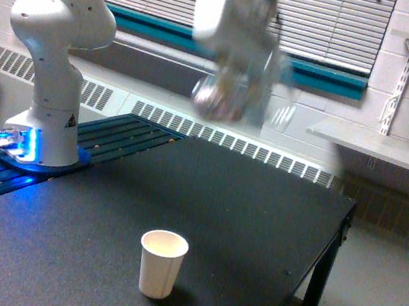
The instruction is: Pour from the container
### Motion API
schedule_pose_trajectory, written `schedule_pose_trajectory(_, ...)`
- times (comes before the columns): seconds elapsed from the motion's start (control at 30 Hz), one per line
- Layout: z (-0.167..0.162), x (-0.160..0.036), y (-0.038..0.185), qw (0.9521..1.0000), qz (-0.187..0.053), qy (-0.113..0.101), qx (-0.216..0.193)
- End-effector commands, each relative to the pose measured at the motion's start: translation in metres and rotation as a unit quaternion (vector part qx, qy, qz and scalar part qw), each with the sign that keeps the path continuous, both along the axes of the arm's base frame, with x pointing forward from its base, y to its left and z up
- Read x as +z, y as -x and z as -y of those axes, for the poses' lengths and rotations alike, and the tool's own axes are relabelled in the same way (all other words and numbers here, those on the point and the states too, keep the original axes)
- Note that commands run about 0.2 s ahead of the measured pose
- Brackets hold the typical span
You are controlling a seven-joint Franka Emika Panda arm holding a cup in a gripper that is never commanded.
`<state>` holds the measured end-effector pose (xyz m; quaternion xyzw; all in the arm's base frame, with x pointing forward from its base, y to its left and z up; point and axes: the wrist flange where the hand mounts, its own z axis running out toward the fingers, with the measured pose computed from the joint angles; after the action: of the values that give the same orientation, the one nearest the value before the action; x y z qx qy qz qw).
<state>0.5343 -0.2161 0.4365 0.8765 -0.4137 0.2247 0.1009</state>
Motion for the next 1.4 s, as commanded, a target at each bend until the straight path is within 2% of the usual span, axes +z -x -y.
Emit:
schedule_pose_trajectory(0.03,0.006,-0.079,0.022,0.9973,-0.072,0.004,-0.005)
schedule_pose_trajectory(0.13,0.006,-0.103,0.034,0.9953,-0.096,0.013,0.007)
schedule_pose_trajectory(0.27,0.021,-0.103,0.041,0.9945,-0.099,0.034,0.000)
schedule_pose_trajectory(0.47,0.033,-0.105,0.054,0.9914,-0.112,0.065,0.013)
schedule_pose_trajectory(0.7,0.043,-0.123,0.078,0.9866,-0.134,0.089,0.026)
schedule_pose_trajectory(0.93,0.049,-0.144,0.104,0.9797,-0.164,0.107,0.041)
schedule_pose_trajectory(1.17,0.052,-0.151,0.115,0.9709,-0.184,0.137,0.067)
schedule_pose_trajectory(1.4,0.045,-0.157,0.112,0.9688,-0.188,0.142,0.077)
